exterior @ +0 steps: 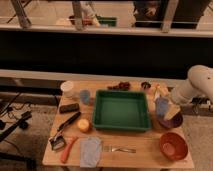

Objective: Place sponge in metal cup

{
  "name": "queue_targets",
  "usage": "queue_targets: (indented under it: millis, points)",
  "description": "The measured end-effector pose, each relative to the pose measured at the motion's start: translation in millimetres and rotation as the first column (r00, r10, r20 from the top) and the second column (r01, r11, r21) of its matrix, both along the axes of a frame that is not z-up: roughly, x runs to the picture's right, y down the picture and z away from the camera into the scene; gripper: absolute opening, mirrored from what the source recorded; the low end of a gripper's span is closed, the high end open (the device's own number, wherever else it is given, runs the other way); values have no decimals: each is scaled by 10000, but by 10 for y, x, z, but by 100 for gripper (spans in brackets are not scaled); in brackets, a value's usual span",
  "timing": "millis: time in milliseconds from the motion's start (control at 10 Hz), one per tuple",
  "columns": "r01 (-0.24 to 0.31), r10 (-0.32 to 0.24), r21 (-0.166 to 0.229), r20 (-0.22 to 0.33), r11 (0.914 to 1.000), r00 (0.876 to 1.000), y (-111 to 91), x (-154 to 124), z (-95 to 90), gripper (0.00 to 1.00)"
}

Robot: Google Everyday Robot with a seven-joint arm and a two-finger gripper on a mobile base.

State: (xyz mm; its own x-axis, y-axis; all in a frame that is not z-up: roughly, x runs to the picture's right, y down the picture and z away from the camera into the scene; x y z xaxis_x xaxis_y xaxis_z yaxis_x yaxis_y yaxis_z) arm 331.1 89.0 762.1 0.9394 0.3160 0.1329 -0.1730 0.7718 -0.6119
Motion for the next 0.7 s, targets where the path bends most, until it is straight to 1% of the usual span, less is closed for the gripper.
queue_targets:
  millis: [100, 700]
  points:
    - [7, -7, -9, -20, 10000, 10000, -28, 7, 28, 6]
    - [8, -8, -11, -26, 10000, 10000, -27, 11, 26, 6]
